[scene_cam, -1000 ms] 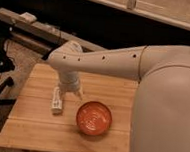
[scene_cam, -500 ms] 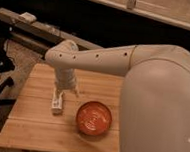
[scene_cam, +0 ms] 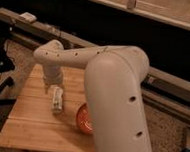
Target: Place the bottle in the ceramic bowl
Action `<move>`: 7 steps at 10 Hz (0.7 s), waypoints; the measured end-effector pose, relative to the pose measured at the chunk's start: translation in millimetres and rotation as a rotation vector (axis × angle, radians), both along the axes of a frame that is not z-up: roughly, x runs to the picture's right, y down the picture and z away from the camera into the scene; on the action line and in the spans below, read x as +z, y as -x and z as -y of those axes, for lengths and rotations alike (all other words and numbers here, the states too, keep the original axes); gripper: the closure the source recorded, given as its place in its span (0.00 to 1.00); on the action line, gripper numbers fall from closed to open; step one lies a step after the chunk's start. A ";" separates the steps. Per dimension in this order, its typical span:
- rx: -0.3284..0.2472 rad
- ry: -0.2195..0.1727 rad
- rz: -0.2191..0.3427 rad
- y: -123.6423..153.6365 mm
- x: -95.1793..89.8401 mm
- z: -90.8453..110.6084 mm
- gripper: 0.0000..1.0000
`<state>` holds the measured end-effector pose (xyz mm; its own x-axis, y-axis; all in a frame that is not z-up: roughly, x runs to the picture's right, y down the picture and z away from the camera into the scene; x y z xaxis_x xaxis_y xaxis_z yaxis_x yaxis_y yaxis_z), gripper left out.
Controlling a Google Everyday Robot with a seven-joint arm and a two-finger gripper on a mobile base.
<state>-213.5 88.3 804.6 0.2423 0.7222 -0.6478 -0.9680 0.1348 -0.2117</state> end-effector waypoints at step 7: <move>-0.048 0.031 -0.028 3.1 68.1 -13.3 0.35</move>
<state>-216.6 101.6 872.6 0.2579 0.6897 -0.6766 -0.9661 0.1752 -0.1896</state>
